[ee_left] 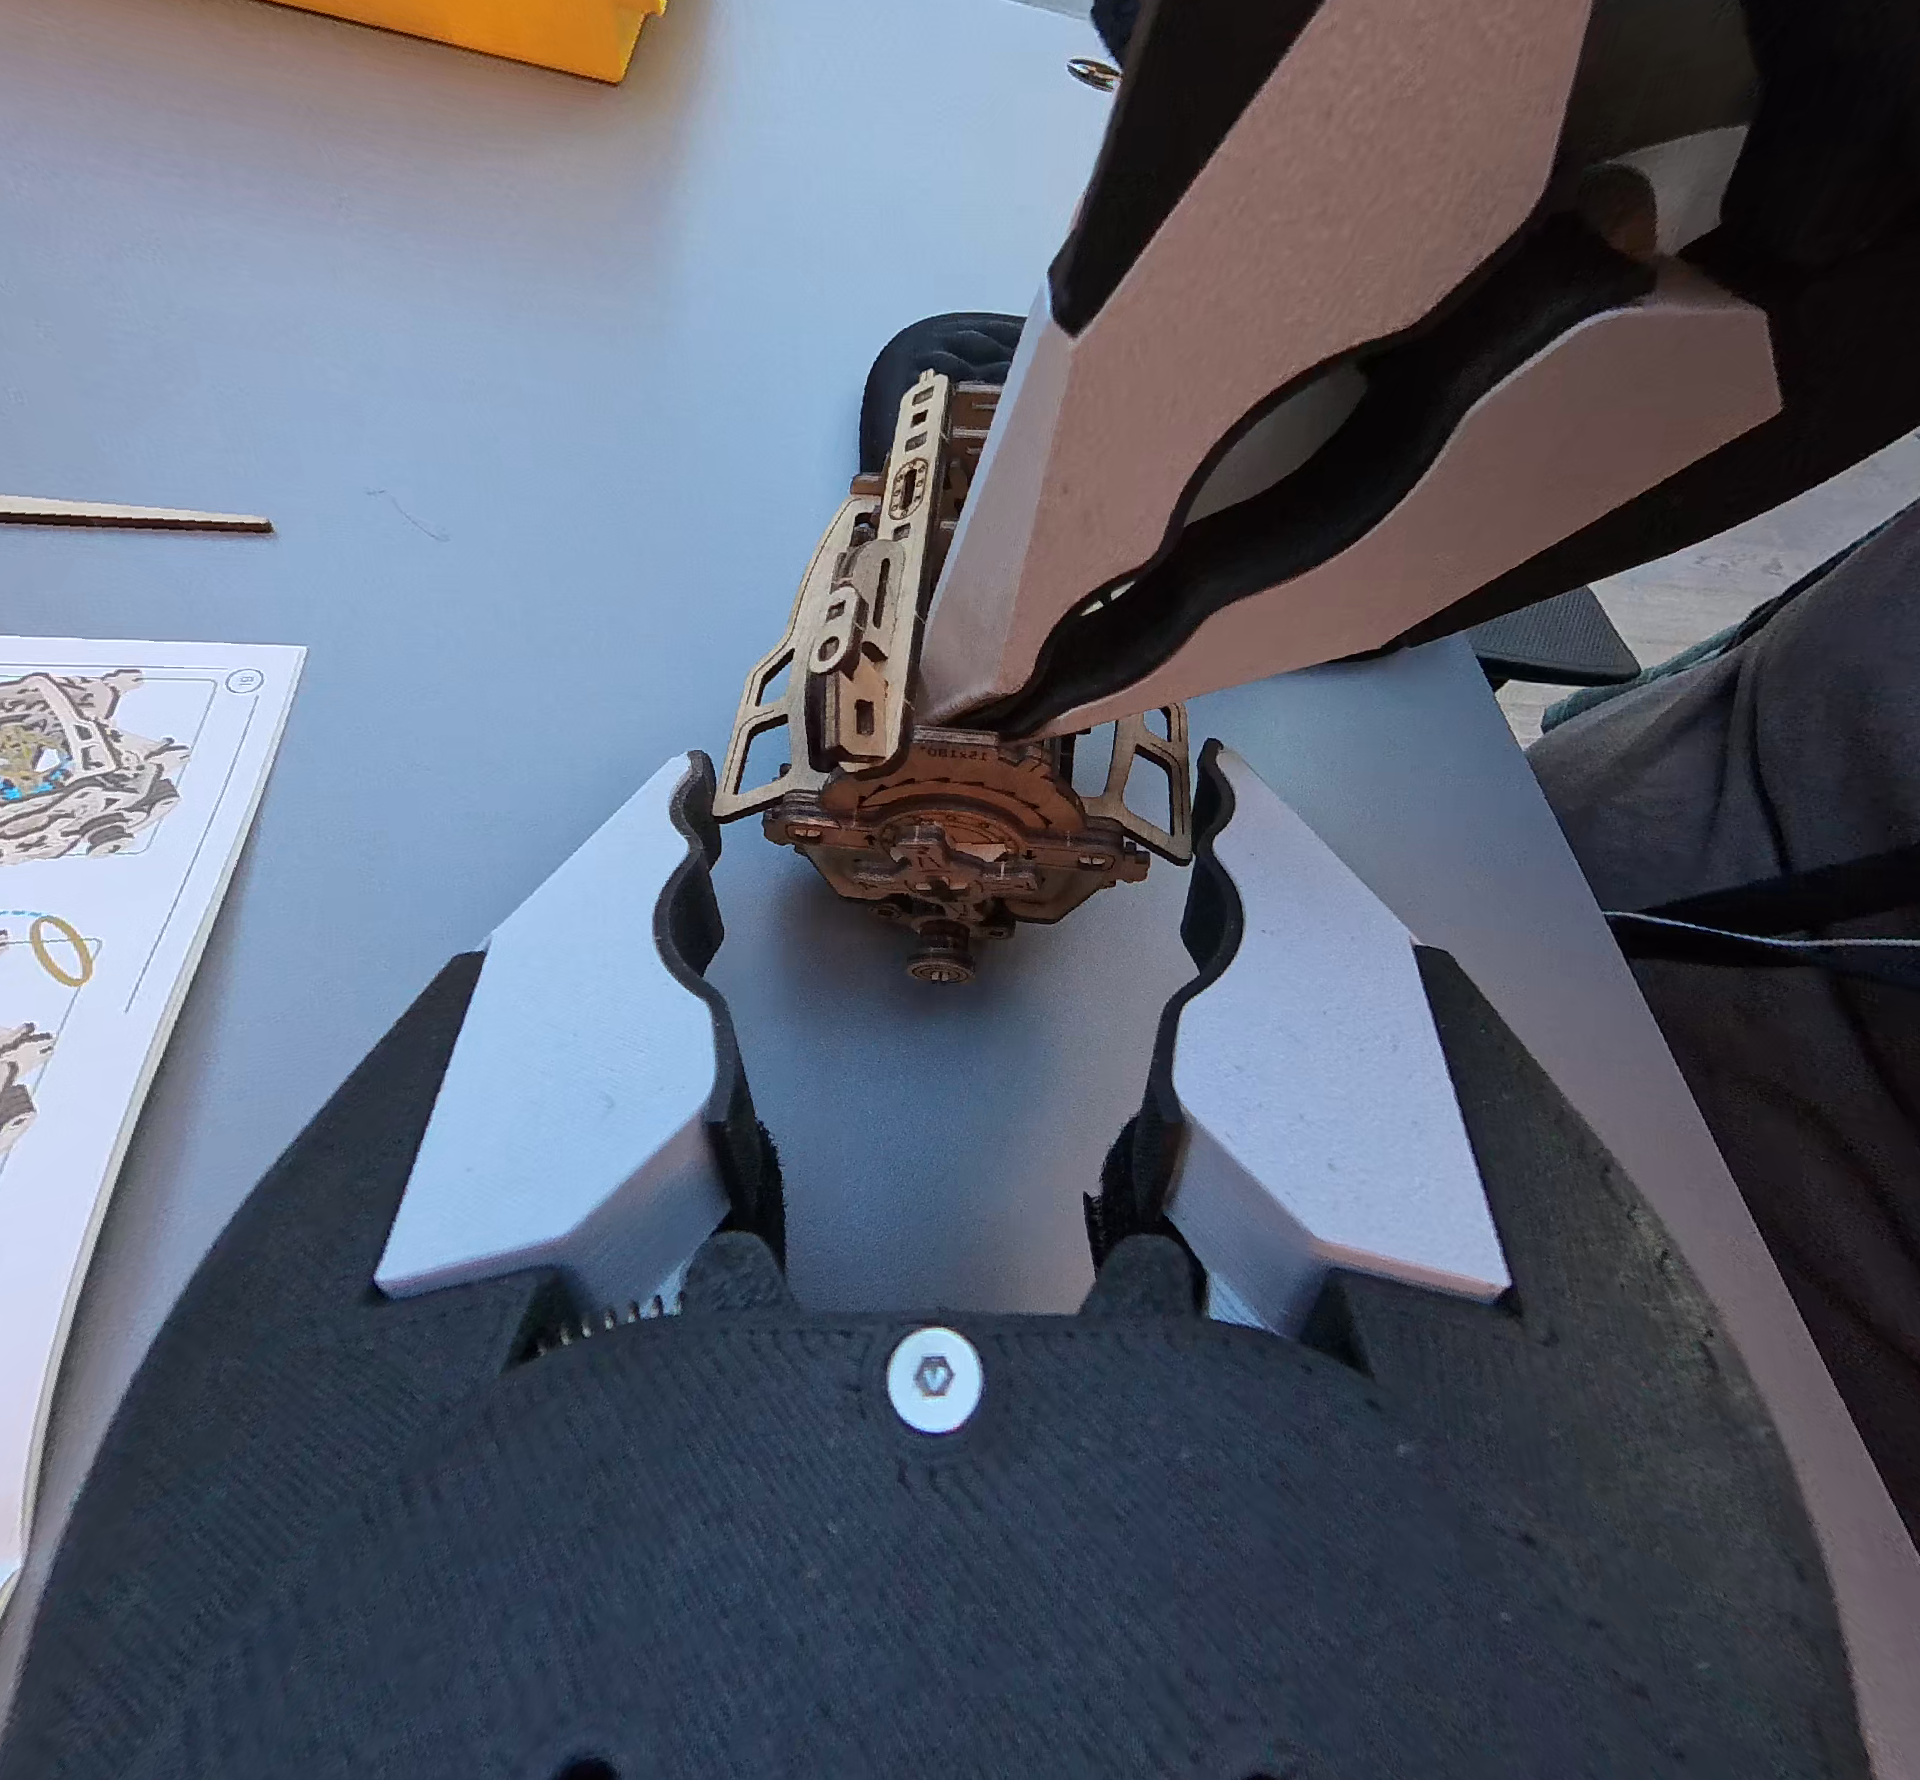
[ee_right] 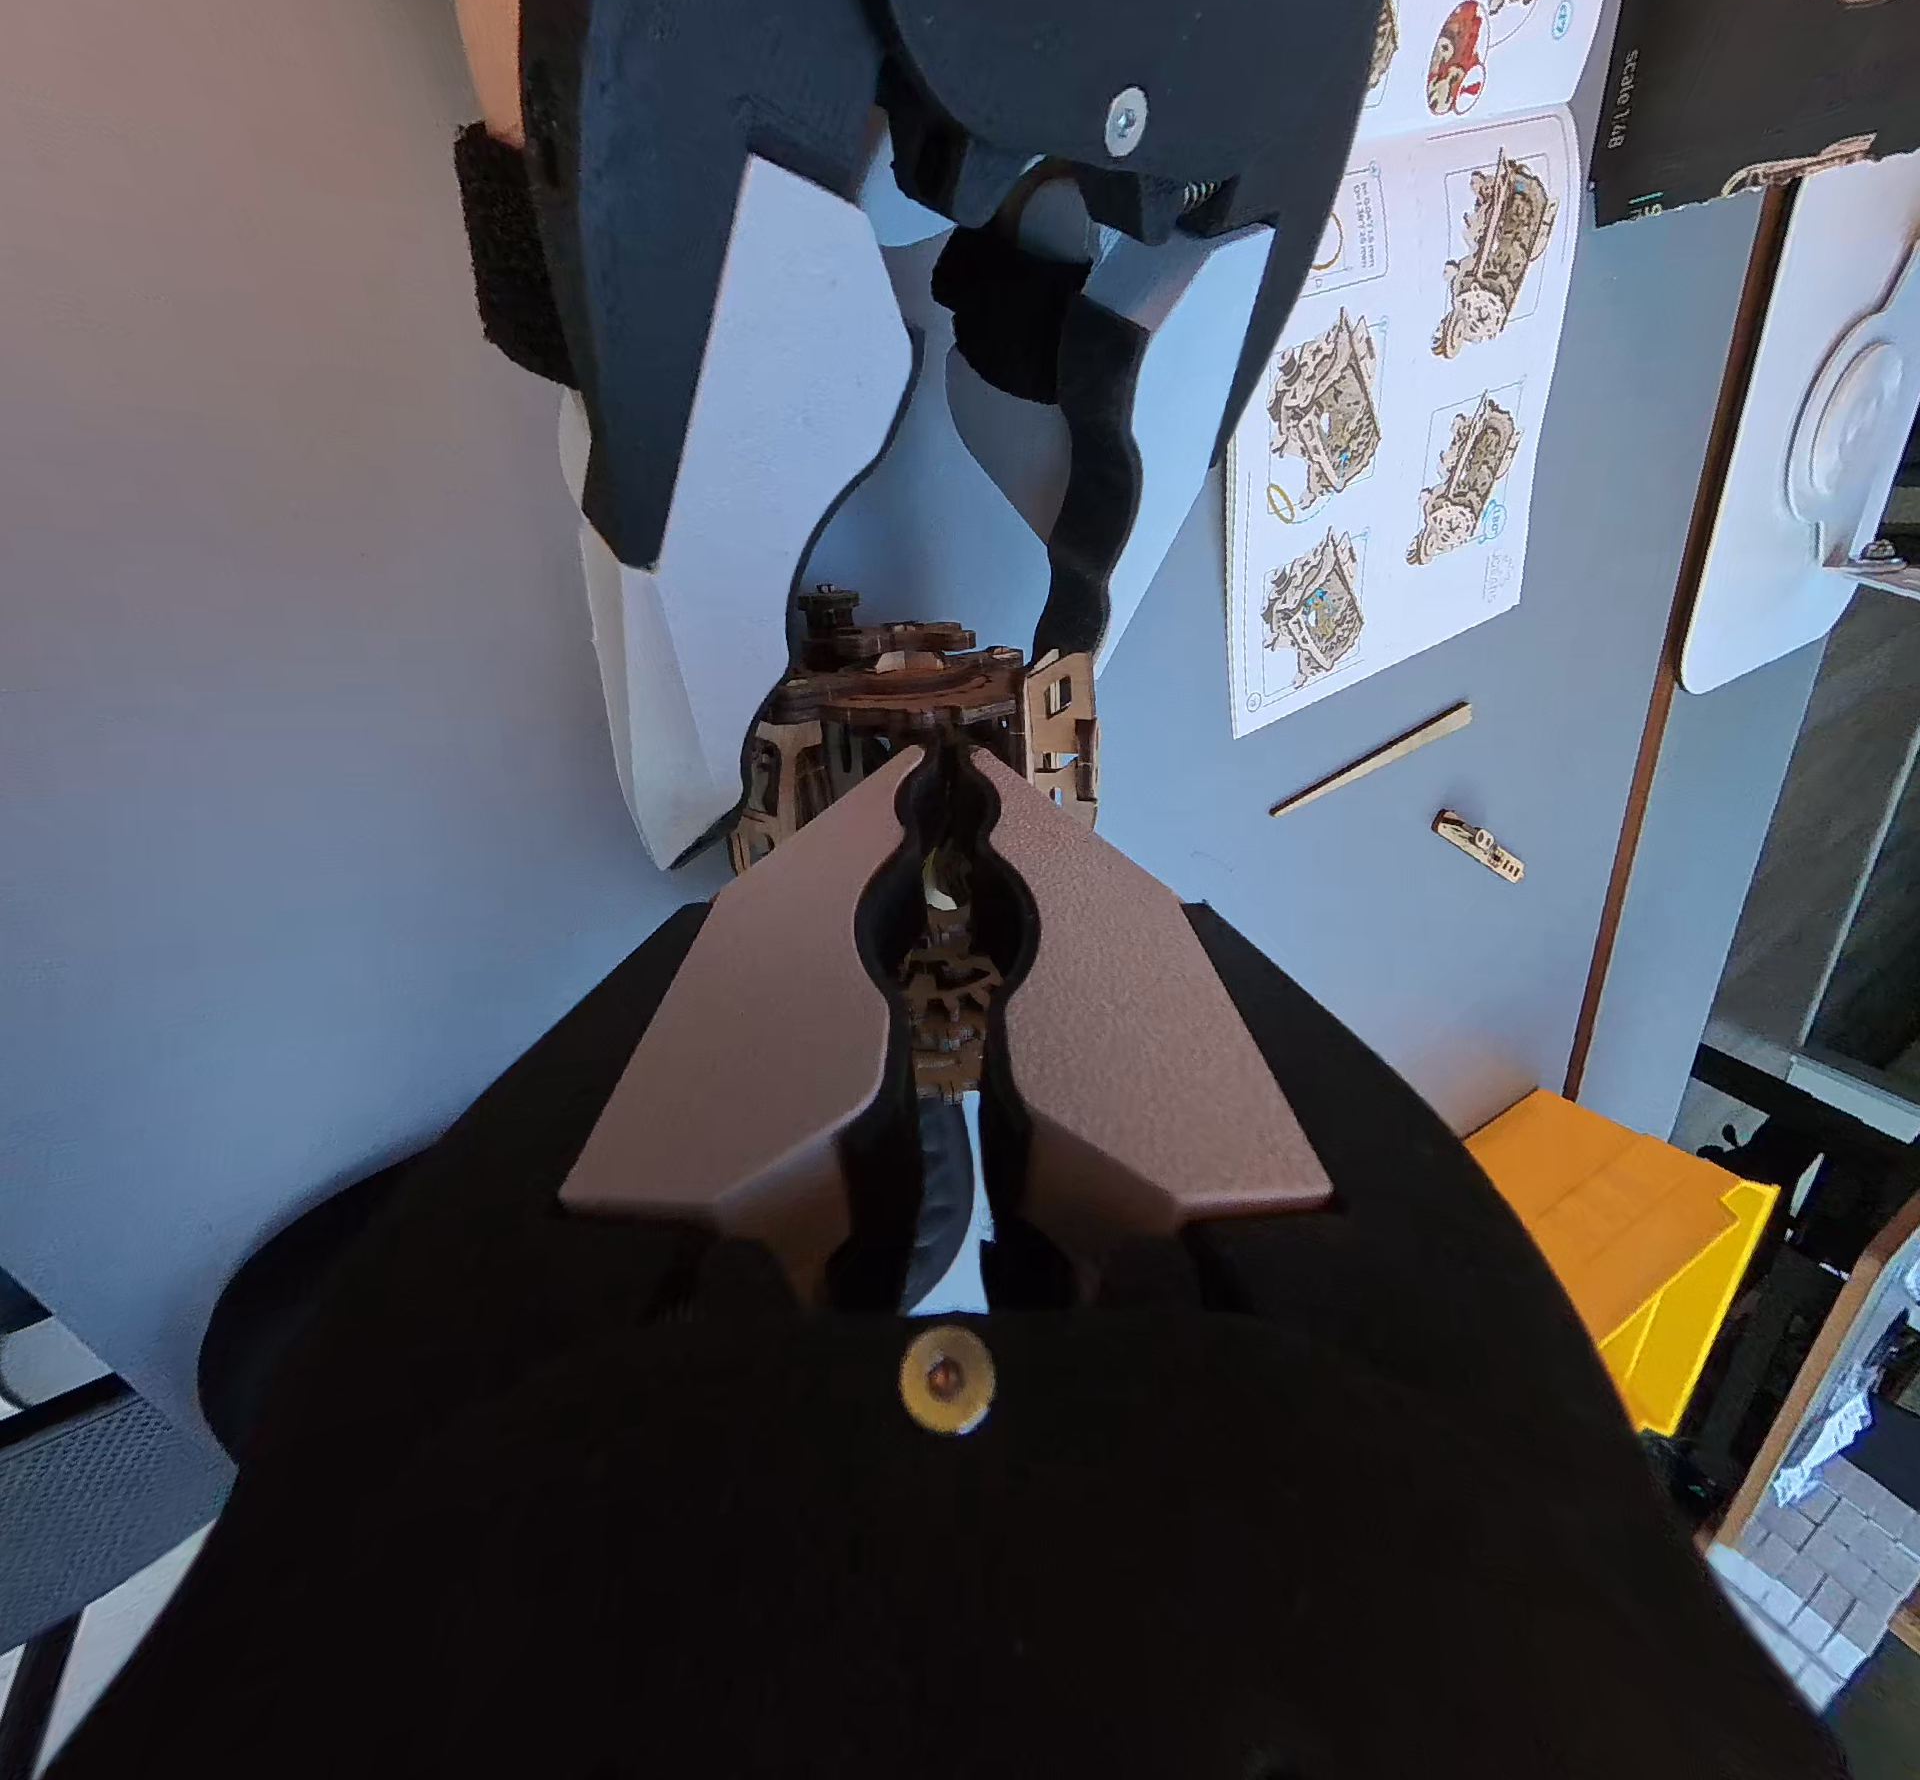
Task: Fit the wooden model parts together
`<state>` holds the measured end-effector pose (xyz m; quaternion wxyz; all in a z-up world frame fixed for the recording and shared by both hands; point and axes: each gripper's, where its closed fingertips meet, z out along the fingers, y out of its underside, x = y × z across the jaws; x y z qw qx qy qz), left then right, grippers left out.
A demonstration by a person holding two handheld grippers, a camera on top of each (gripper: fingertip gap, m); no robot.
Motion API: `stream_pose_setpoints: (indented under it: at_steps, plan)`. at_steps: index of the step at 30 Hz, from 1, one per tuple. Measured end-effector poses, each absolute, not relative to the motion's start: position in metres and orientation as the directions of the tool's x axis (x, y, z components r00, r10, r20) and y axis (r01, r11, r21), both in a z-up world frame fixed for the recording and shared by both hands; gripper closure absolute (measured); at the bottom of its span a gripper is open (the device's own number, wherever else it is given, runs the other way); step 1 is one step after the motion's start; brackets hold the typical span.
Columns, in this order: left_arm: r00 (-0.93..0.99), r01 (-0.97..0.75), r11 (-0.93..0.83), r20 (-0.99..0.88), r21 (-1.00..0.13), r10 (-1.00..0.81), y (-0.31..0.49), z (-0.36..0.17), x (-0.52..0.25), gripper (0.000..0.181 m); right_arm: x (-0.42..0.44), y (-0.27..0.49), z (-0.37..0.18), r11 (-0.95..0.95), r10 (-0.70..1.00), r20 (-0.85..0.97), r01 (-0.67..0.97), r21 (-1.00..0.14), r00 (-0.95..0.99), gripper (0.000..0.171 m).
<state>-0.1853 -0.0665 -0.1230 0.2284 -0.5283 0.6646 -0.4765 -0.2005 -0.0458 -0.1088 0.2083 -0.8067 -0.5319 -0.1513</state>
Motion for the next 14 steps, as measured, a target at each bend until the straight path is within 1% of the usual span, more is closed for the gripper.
stream_pose_setpoints:
  at_steps: [1, 5, 14]
  plan:
    - [-0.337, -0.485, -0.013, 0.2, -0.875, -0.92, -0.0665, -0.123, -0.1853, 0.091, -0.2006, -0.0458, -0.1088, -0.341, 0.797, 0.471, 0.925, -0.167, 0.379, 0.171]
    - [-0.335, -0.485, -0.015, 0.202, -0.874, -0.92, -0.0664, -0.1231, -0.1854, 0.091, -0.2008, -0.0456, -0.1086, -0.31, 0.805, 0.489, 0.941, -0.135, 0.336, 0.171]
    - [-0.335, -0.488, -0.022, 0.211, -0.873, -0.918, -0.0663, -0.1231, -0.1852, 0.091, -0.2022, -0.0474, -0.1089, -0.325, 0.829, 0.423, 0.931, -0.169, 0.366, 0.171]
